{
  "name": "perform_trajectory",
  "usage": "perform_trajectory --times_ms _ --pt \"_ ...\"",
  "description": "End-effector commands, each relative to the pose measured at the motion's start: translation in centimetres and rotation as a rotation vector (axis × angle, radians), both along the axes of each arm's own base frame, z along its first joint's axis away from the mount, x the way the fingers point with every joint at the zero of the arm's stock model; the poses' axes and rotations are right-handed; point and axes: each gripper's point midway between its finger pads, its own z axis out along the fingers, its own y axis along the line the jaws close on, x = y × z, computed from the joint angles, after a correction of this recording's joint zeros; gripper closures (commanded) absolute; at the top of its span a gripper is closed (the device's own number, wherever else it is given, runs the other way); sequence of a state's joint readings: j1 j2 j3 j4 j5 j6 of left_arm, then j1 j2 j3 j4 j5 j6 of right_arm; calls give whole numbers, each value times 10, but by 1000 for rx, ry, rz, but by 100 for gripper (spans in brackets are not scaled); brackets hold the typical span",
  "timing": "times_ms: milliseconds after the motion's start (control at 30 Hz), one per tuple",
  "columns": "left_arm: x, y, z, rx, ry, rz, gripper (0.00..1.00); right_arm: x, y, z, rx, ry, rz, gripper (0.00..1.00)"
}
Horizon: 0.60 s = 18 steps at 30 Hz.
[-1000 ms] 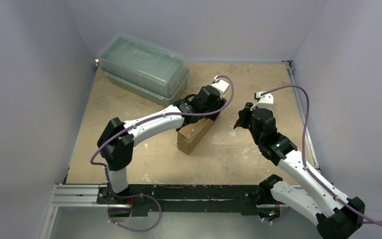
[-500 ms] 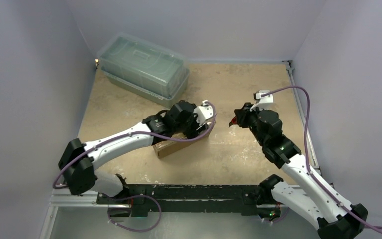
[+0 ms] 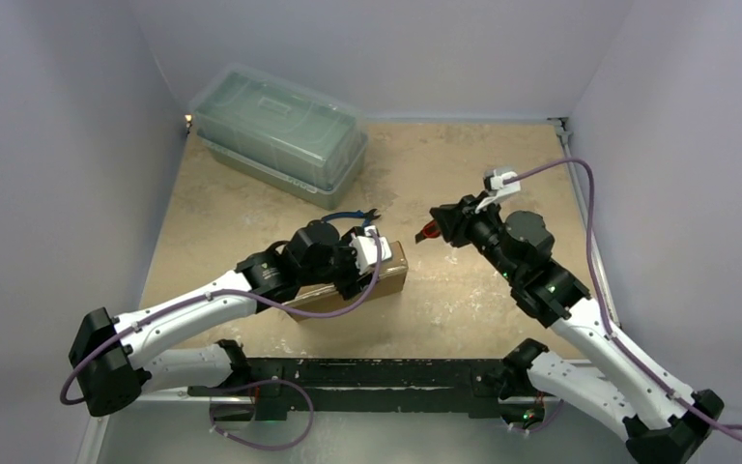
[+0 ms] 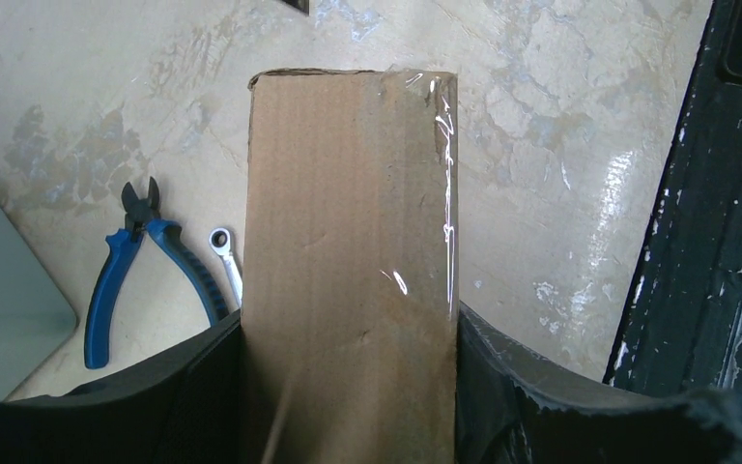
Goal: Unpack the express box
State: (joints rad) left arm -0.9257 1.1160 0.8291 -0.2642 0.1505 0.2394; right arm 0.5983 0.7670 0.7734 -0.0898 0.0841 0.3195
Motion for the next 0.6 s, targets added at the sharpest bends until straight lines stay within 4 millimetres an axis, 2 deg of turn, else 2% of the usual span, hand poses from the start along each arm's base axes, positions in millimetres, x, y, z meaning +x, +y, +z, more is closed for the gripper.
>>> perform_trajectory --times_ms 0,100,300,567 --pt "8 -9 7 -32 -53 -13 57 -13 17 58 75 -85 -11 100" --pt "11 -10 2 -6 -37 -7 58 -17 23 64 52 -86 -43 100" --pt "12 -10 -3 15 -31 -6 59 -16 16 66 -2 -89 -118 100" --pt "13 -10 -5 18 -31 1 59 -15 27 56 -50 -61 -134 100"
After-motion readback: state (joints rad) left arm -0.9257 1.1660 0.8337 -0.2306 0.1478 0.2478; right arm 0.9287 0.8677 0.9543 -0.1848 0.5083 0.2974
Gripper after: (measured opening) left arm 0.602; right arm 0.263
